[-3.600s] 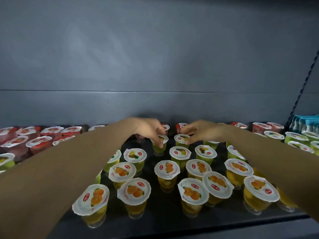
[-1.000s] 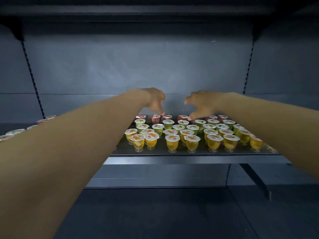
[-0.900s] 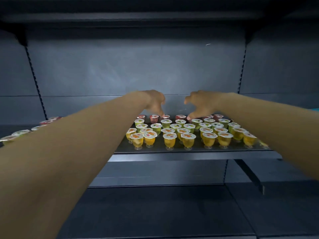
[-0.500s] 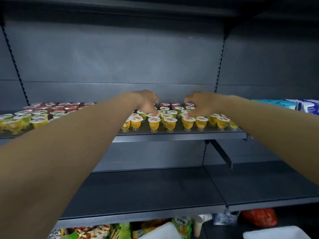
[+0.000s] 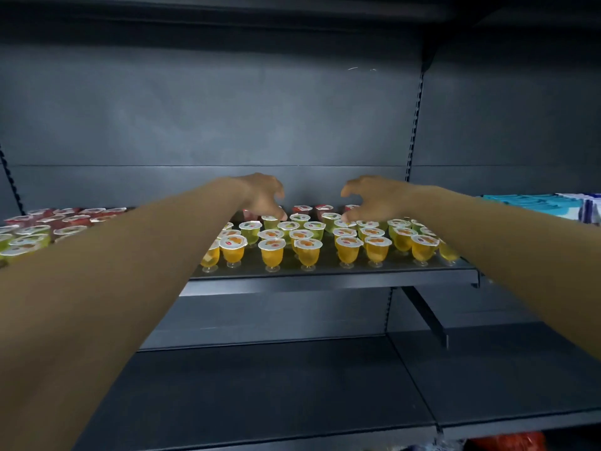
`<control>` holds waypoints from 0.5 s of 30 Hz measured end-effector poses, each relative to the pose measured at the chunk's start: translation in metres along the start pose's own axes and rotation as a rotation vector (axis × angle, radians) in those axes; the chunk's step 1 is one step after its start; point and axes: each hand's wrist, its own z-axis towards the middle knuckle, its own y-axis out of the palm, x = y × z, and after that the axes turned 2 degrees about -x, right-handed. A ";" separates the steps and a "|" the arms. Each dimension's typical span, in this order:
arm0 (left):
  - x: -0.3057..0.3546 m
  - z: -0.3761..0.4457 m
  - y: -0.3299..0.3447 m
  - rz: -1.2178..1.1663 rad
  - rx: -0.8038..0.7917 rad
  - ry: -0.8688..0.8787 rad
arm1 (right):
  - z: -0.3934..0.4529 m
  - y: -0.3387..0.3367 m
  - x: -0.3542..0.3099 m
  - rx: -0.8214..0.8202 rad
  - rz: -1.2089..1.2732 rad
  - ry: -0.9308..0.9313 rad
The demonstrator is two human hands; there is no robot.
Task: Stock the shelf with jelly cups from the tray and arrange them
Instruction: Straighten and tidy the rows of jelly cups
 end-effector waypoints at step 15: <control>-0.072 0.203 0.062 -0.386 -0.081 -0.316 | 0.238 0.090 0.070 -0.179 0.610 -0.161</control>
